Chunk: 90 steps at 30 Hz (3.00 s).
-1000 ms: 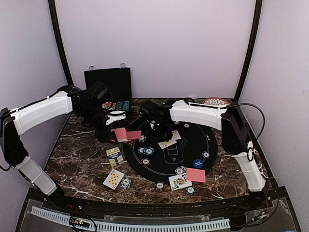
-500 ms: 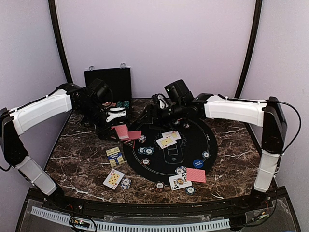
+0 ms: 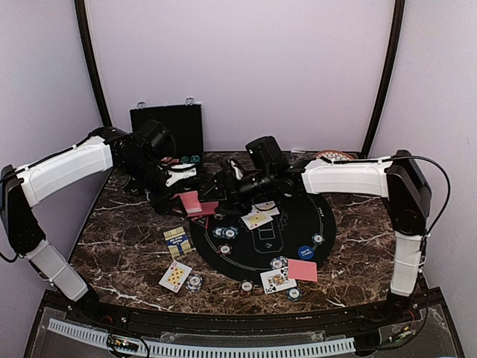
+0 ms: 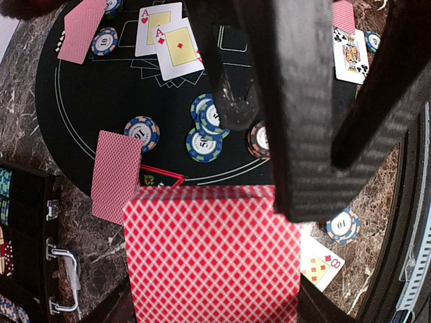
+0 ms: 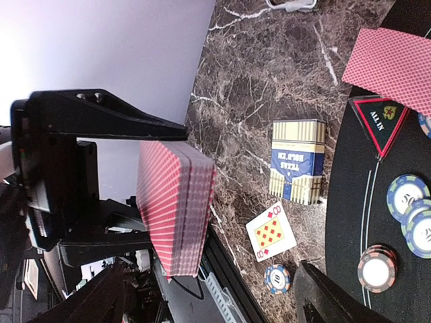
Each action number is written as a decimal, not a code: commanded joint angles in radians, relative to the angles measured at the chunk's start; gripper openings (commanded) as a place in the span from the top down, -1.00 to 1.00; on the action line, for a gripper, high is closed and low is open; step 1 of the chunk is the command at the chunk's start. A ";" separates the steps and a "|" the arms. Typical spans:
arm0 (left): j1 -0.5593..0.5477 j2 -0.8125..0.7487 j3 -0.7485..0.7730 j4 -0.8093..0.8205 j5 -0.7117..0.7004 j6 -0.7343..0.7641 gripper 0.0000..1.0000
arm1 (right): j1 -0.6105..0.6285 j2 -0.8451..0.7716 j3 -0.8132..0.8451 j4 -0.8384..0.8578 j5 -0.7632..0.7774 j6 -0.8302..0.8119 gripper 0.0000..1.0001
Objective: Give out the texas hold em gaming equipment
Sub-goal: Pick up the poker card from the face-down deck piles.
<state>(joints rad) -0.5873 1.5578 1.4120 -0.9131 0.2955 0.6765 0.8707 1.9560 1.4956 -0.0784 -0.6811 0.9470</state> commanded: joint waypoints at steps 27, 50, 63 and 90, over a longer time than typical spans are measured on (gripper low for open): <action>0.003 0.010 0.077 -0.018 0.049 -0.012 1.00 | 0.031 0.234 0.237 0.133 -0.177 0.113 -0.70; 0.003 -0.005 0.070 -0.018 0.030 0.000 1.00 | -0.023 0.105 0.038 -0.042 -0.061 -0.011 -0.29; 0.003 -0.002 0.047 -0.009 0.015 0.005 1.00 | -0.032 0.017 -0.010 0.124 -0.109 0.097 0.17; 0.003 -0.003 0.022 -0.002 -0.014 0.015 1.00 | -0.056 -0.047 -0.058 0.205 -0.126 0.167 1.00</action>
<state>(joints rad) -0.5873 1.5856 1.4414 -0.9199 0.2863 0.6781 0.8268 1.9697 1.4509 0.1078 -0.8070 1.1320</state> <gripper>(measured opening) 0.686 0.008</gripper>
